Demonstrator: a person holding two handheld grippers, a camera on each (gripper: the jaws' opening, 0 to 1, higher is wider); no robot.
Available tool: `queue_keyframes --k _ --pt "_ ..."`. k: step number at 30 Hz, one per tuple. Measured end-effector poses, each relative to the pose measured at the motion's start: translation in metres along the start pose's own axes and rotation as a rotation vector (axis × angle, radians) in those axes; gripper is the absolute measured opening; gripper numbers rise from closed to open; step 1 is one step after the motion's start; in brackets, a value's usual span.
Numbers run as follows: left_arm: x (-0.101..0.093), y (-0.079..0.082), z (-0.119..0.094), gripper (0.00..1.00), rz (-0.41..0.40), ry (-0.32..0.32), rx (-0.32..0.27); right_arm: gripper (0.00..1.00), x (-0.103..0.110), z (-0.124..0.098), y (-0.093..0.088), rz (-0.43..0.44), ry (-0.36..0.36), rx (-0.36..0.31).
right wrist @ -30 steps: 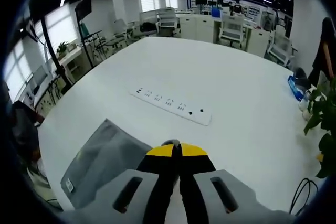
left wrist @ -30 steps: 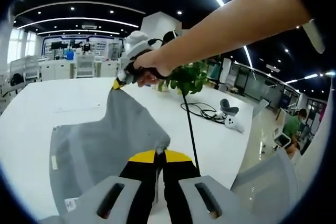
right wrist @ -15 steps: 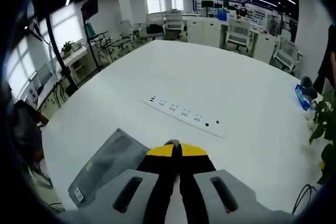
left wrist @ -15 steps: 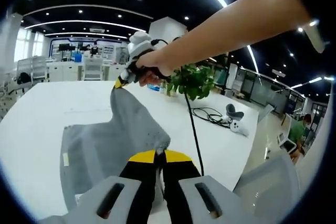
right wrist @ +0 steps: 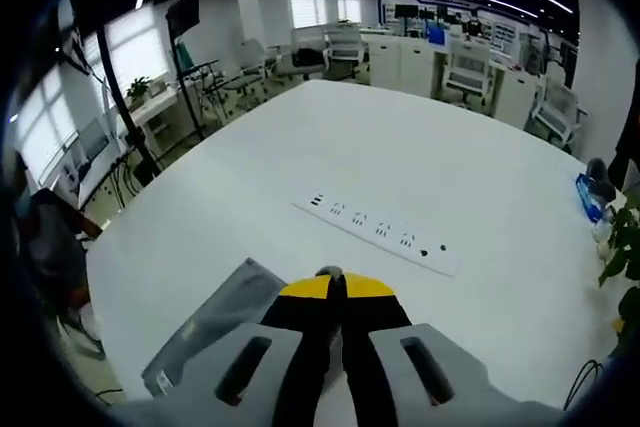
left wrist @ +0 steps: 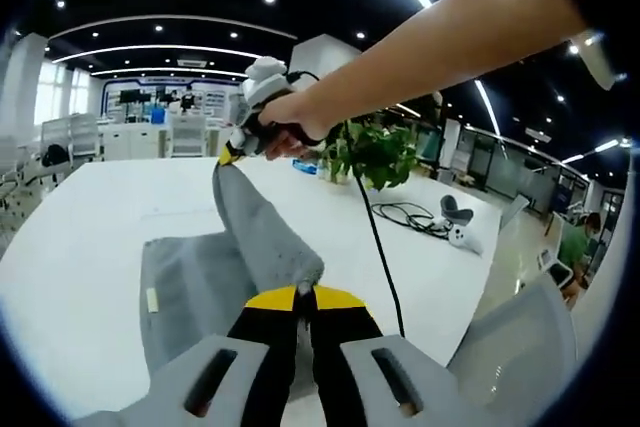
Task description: Fold the towel on the table until its edges align and the towel forms a compact rectangular stack.
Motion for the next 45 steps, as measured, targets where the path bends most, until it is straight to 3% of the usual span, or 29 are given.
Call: queue_keyframes --k 10,21,29,35,45 --pt "0.018 -0.017 -0.009 0.03 -0.006 0.048 0.018 0.0 0.025 0.011 0.006 -0.017 0.019 0.001" --pt "0.038 -0.049 -0.009 0.04 0.008 0.093 0.113 0.0 0.048 0.032 0.003 -0.073 0.026 0.004" --pt "0.057 -0.06 -0.017 0.04 0.013 0.165 0.13 0.0 0.061 0.046 0.002 -0.07 0.027 -0.005" --pt "0.063 -0.073 -0.02 0.04 0.047 0.182 0.161 0.0 0.073 0.059 0.001 -0.109 0.031 0.0" --pt "0.076 -0.085 -0.021 0.04 0.003 0.203 0.206 0.0 0.082 0.075 0.0 -0.14 0.003 -0.001"
Point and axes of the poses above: the point that each gripper's makers call its tool centre point, and the gripper's own axes: z roughly forward along the fingers, x roughly to its left, y roughly out of its top, the point moved 2 cm from there along -z, roughly backward along the fingers, and after that the axes turned 10 degrees about x, right-handed, at the moved point
